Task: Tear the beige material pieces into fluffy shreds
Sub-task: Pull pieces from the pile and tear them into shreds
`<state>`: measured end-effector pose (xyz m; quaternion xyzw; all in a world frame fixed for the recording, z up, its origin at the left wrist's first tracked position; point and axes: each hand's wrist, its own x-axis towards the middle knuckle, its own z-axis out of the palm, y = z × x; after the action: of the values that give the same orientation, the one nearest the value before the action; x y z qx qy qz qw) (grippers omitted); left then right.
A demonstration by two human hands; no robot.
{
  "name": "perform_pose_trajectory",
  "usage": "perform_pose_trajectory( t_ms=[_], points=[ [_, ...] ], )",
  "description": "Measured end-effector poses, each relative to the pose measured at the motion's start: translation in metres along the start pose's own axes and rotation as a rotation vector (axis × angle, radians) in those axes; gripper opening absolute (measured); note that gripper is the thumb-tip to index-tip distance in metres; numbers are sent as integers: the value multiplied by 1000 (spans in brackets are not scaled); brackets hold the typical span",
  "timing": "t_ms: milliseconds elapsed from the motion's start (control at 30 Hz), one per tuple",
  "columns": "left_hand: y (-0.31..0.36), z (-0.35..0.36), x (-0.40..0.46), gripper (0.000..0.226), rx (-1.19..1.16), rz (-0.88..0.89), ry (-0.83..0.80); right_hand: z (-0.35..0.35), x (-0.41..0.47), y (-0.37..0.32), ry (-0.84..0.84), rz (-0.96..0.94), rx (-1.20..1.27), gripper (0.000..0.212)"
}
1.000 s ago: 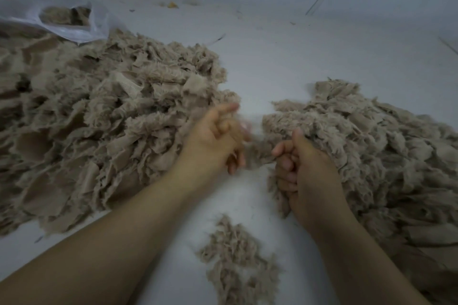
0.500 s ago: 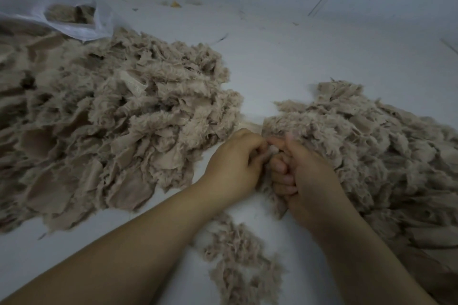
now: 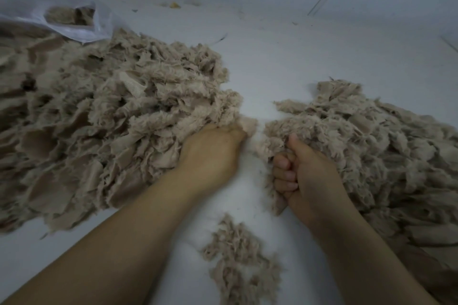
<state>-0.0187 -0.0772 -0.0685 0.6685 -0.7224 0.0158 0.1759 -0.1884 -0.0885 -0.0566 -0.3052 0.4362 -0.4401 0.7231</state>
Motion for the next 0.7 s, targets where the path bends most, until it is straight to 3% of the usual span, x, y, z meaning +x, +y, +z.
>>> perform_pose_trajectory(
  t_ms=[167, 233, 300, 400, 500, 600, 700],
  points=[
    [-3, -4, 0, 41, 198, -141, -59, -2, 0, -2, 27, -12, 91, 37],
    [6, -6, -2, 35, 153, -61, 52, -3, 1, -2, 17, -16, 110, 36],
    [18, -5, -3, 35, -70, 12, 180, -5, 3, -1, -1, -14, 98, 36],
    [32, 0, 2, 47, -507, -105, 1, -7, 6, 1, -46, -21, 61, 36],
    [34, 8, 4, 18, -531, -126, -61, -6, 7, 2, -59, -27, 65, 32],
    [31, 10, 4, 30, -703, -179, -8, -5, 6, 3, -43, -23, 9, 33],
    [34, 5, 4, 30, -1023, -265, 27, -4, 6, 3, 3, -22, -70, 56]
  ],
)
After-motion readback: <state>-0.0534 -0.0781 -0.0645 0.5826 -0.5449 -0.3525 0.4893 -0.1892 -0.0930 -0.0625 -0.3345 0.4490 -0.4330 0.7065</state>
